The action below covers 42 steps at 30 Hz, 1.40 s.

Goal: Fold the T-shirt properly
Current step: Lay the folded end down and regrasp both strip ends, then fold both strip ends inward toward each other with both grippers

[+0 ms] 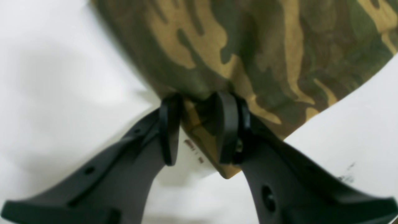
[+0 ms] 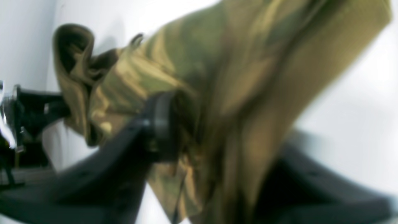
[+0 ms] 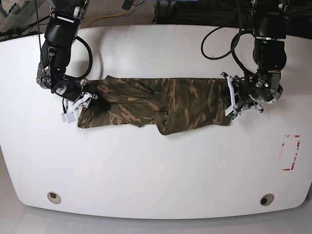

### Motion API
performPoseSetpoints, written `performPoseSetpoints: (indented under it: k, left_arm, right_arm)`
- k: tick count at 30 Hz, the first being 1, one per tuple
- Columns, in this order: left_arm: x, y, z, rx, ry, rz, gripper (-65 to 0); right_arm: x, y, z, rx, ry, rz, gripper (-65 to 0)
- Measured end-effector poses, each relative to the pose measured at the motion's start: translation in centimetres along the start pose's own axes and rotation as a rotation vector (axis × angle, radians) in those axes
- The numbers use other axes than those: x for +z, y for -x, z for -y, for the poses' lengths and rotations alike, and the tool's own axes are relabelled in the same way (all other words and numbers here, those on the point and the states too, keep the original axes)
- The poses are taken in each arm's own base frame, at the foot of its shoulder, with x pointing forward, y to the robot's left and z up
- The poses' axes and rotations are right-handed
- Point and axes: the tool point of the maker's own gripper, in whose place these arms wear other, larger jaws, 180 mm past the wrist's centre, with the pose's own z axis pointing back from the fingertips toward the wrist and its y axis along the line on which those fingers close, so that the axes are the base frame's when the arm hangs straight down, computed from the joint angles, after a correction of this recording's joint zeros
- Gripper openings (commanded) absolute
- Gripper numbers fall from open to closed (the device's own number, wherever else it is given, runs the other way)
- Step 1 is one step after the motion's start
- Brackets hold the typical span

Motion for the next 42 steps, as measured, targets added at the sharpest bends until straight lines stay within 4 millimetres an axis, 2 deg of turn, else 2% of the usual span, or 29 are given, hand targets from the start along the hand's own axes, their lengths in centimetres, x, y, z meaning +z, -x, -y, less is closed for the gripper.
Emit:
performPoseSetpoints:
  k: [7,12,17,23,28,34,39,42]
  left_arm:
    - [-0.7,-0.4,1.1,-0.073,0.010,-0.017,-47.4]
    - [-1.2,-1.8,1.2,-0.099,-0.029,-0.021,-47.4]
    - [-1.9,-3.0,2.6,-0.092,-0.011,0.000,-47.4]
    - [-2.5,-4.2,4.0,-0.076,0.012,0.027,-47.4]
    - [-3.0,-5.5,5.8,-0.057,0.047,0.058,-47.4]
    - [-3.3,-6.0,6.4,-0.014,0.048,0.071,-47.4]
    - [-3.3,-6.1,6.6,-0.008,0.057,0.077,-47.4]
    - [-3.3,-6.1,6.6,-0.008,0.057,0.076,-47.4]
  right_arm:
    - [0.4,-1.4,0.0,0.020,0.007,0.040,-65.0]
    - [2.3,-2.3,-1.0,0.082,0.054,0.029,-65.0]
    - [4.3,-4.2,-3.9,0.197,0.078,0.051,-65.0]
    - [4.9,-5.1,-6.8,0.288,0.059,0.048,-65.0]
    - [3.5,-4.2,-11.9,0.325,-0.105,0.041,-65.0]
    - [1.3,-2.2,-15.1,0.327,-0.200,-0.003,-65.0]
    - [-1.7,-0.2,-19.2,0.281,-0.331,-0.029,-65.0]
    - [-3.0,0.2,-20.1,0.252,-0.365,-0.022,-65.0]
